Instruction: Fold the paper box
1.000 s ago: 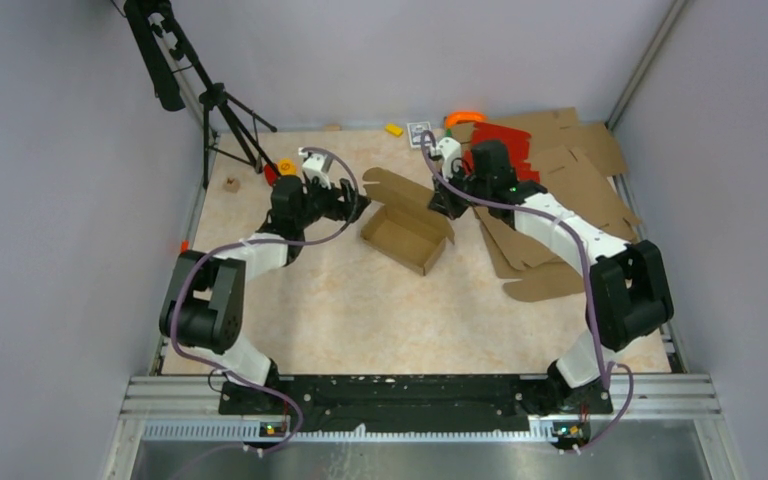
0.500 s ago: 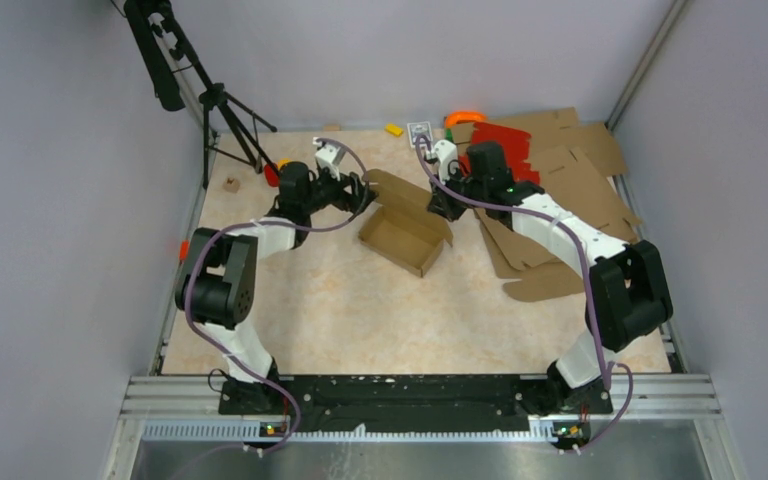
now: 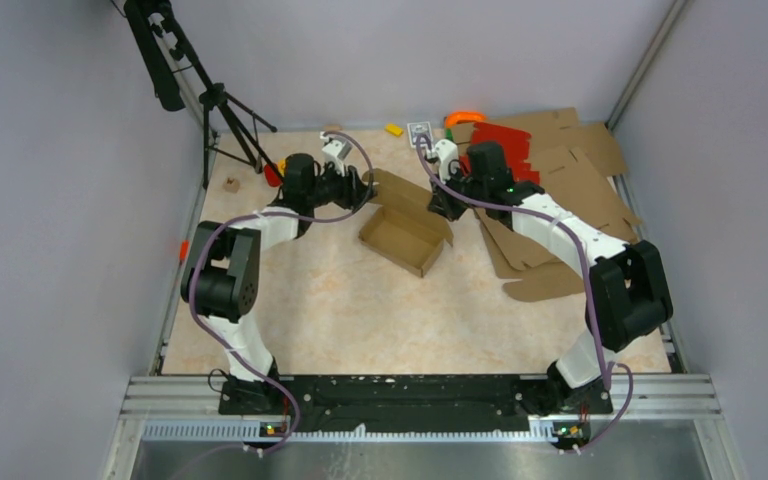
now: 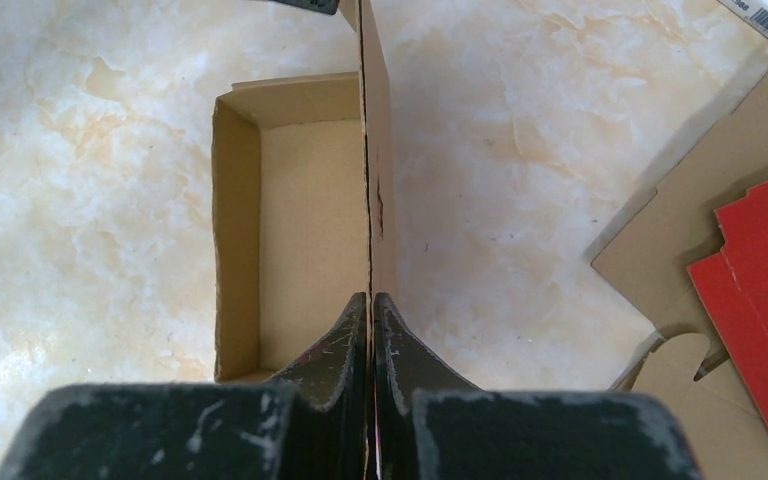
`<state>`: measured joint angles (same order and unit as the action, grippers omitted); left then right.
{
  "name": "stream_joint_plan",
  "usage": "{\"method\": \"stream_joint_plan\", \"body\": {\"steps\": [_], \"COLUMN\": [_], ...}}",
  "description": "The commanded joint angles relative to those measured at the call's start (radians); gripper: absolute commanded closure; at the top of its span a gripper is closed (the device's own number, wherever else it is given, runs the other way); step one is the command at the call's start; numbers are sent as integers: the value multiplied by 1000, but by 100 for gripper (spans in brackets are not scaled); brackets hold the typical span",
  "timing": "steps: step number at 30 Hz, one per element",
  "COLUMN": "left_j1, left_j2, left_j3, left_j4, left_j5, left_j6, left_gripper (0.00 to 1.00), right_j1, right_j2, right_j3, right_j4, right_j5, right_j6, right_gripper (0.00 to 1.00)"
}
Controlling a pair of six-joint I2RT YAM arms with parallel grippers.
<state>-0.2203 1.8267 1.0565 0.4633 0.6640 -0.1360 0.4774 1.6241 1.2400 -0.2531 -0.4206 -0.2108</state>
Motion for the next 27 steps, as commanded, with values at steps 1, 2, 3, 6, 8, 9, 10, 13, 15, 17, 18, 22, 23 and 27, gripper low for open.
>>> {"method": "stream_joint_plan", "body": {"steps": [1,2,3,6,8,9,10,13,15,17,18,22,23,27], "left_j1": [-27,-37,-44,-55,-58,-61,-64,-77,-84,-88,-89,-95,-100,-114], "left_j2": [-34,-38,-39,-31,-25,-24,-28,-41,-44,-43,-43,-50,-56,-82], "left_j3": [37,44,56,95,116,119,118,105,93,81,77,36,16,-62], "left_j4": [-124,-151,-175,-246,-286,-296,-302,-312,-313,-315,-322,-311,-292,-229], "left_j5": [-45,-61,-74,-92,-82,-84,-88,-128,-157,-179,-193,-219,-226,-284], "left_j6": [-22,-25,-29,-71,-101,-110,-115,-107,-95,-88,-83,-78,-81,-89], "left_gripper": [56,58,61,74,82,85,87,88,90,94,96,100,100,100], "right_j1": [6,6,7,6,7,7,7,18,41,68,78,111,123,168], "right_j2": [-7,-7,-7,-4,-4,-4,-4,-6,-6,-10,-13,-30,-36,-69], "right_j3": [48,45,43,40,39,39,39,39,42,41,38,19,9,-42], "right_j4": [50,58,62,68,69,70,71,69,52,40,36,29,34,62], "right_j5": [33,38,36,37,37,36,35,43,96,157,175,237,256,331], "right_j6": [30,36,38,46,49,50,52,54,40,18,9,-11,-16,-27], "right_gripper": [100,100,100,100,100,100,100,100,100,100,100,100,100,100]}}
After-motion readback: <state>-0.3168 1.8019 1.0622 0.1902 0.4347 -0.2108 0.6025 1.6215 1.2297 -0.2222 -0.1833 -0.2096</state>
